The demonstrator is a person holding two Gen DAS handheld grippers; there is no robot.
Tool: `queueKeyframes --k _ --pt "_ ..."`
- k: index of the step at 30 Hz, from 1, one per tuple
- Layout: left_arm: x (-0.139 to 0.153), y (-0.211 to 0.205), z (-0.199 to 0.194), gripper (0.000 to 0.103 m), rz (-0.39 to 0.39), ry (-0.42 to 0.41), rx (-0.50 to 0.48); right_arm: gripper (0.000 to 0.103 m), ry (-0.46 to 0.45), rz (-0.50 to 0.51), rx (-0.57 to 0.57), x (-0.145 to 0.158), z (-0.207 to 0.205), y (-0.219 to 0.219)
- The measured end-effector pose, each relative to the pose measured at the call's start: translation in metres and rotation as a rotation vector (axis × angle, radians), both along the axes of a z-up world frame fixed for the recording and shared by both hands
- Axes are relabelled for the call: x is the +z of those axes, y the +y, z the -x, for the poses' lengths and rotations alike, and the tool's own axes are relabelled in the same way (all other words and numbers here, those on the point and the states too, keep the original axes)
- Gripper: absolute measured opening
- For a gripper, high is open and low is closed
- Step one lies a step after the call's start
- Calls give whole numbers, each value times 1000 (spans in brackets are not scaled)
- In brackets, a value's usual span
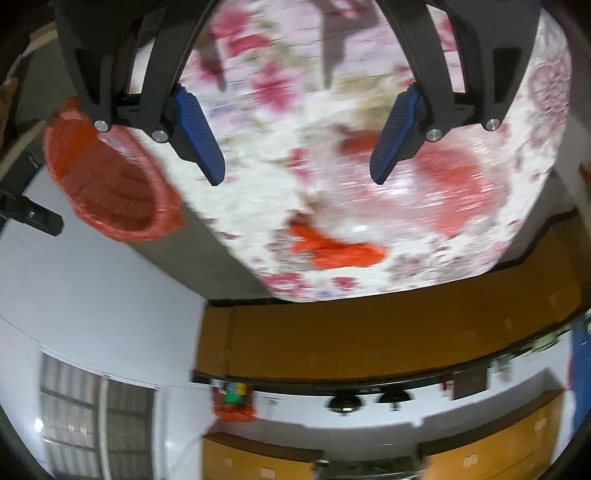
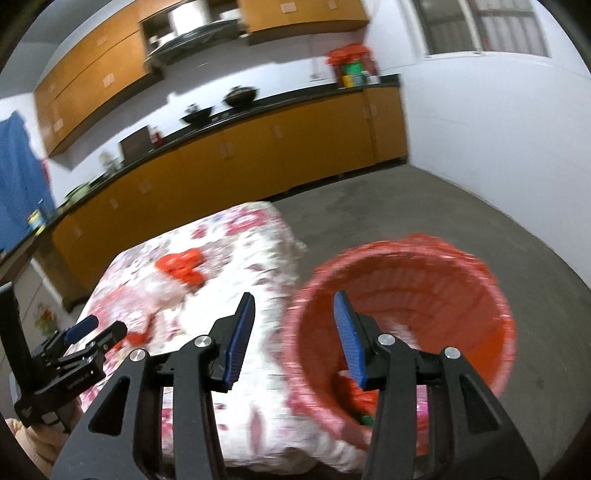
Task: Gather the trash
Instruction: 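Move both tools back over the table toward the remaining bags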
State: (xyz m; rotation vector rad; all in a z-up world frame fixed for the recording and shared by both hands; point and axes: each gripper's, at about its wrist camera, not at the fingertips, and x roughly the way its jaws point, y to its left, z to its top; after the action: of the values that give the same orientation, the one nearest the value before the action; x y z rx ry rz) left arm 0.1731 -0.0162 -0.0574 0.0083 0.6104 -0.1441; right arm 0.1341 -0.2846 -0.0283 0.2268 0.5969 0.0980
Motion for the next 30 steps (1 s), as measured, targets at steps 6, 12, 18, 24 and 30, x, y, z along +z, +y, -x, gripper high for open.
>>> queueKeyframes --k 6,12,18,24,30 --pt "-1 71 17 79 -35 -34 178 46 9 0 164 3 -21 67" --pt "-3 134 38 79 4 -28 329 45 27 18 351 2 -57 155" --pt "-10 171 58 79 34 -16 400 42 106 72 471 -23 -94 231" --pt "-18 196 66 79 65 4 439 42 203 126 451 -50 -126 269" --pt "-26 214 67 79 97 22 467 14 232 176 457 -63 -124 273"
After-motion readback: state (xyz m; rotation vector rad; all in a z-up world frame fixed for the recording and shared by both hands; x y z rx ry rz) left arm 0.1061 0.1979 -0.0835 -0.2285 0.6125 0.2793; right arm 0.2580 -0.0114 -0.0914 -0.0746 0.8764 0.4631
